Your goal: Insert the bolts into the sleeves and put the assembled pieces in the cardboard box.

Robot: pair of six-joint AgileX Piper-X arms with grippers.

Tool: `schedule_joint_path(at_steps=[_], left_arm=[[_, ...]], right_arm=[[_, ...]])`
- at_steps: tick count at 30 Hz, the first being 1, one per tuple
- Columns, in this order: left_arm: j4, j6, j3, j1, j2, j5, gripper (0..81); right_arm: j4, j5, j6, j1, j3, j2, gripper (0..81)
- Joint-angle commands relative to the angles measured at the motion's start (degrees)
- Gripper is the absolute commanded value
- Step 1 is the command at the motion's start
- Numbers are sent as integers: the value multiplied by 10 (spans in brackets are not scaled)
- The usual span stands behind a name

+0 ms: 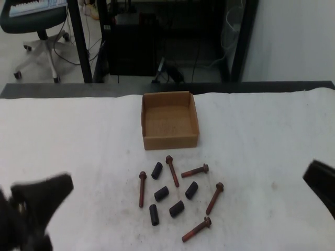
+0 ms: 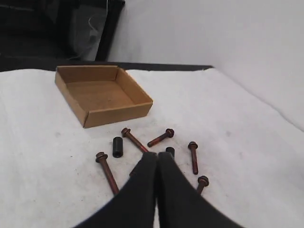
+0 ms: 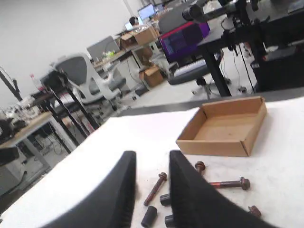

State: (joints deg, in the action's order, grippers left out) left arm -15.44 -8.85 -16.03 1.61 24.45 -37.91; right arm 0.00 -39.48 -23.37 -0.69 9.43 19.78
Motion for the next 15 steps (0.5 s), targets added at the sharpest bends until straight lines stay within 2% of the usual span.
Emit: schedule_joint_path(at_steps=[1, 5, 9, 11, 13, 15], left_arm=[[-49, 41, -78, 7, 105, -1, 20], [-180, 76, -183, 46, 281, -3, 158], [-211, 48, -265, 128, 431, -2, 302], [-209, 31, -301, 170, 483, 16, 311], [-211, 39, -340, 211, 526, 71, 311], [-227, 54, -376, 242, 562, 157, 299]], right_arm=[[27, -12, 45, 0, 59, 95, 273], [100, -10, 97, -15, 158, 244, 273], [171, 19, 106, -62, 265, 385, 273], [196, 26, 106, -94, 305, 434, 273], [210, 28, 106, -122, 340, 473, 273], [218, 28, 106, -156, 362, 504, 273]])
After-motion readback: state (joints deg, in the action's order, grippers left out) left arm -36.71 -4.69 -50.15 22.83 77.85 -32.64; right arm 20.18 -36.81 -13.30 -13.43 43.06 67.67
